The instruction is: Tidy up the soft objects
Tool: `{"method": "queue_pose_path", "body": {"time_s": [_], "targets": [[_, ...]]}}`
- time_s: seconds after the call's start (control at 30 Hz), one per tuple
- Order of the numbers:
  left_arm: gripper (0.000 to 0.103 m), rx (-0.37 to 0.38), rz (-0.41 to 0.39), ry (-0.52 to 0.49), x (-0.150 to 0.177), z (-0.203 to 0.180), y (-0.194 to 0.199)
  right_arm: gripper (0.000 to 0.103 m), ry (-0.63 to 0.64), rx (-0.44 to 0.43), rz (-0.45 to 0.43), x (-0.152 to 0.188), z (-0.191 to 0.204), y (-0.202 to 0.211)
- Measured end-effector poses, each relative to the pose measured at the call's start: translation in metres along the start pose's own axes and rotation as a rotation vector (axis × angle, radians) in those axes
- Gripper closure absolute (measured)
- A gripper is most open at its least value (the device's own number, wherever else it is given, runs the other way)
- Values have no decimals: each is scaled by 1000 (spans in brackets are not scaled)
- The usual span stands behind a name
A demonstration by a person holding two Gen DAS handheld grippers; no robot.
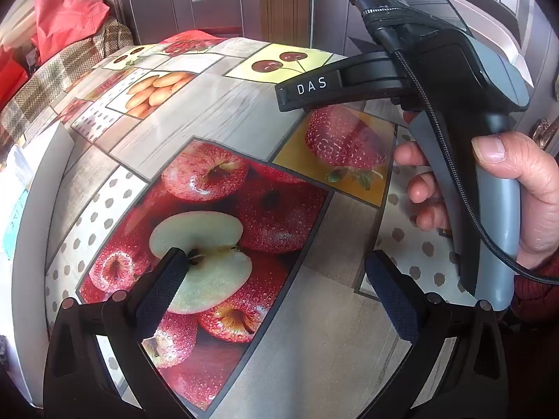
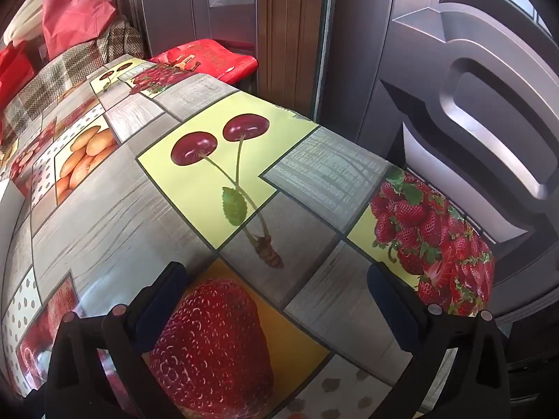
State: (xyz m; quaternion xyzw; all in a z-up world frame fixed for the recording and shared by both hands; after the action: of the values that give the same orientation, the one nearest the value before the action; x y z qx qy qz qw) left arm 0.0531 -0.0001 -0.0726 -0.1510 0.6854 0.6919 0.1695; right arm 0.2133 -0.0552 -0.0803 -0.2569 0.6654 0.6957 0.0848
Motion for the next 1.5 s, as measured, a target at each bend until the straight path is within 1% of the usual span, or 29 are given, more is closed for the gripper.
{"method": "queue_pose_path", "body": {"time_s": [1.5], "targets": [[1,-1,1,-1,0,1,2,0,3,5,6,0,-1,-1]]}}
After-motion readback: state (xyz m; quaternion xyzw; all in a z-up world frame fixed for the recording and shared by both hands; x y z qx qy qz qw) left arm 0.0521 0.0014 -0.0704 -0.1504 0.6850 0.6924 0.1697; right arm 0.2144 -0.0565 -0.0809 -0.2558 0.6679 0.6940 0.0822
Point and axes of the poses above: each gripper's, at about its wrist camera, not at the fingertips, and y roughly against the way its jaws point, z to its left, x to its underside, the point moved 9 cm from there along -y, roughly the way its jaws point, and after that the axes turned 10 degrees about z, right-handed, at the moved point
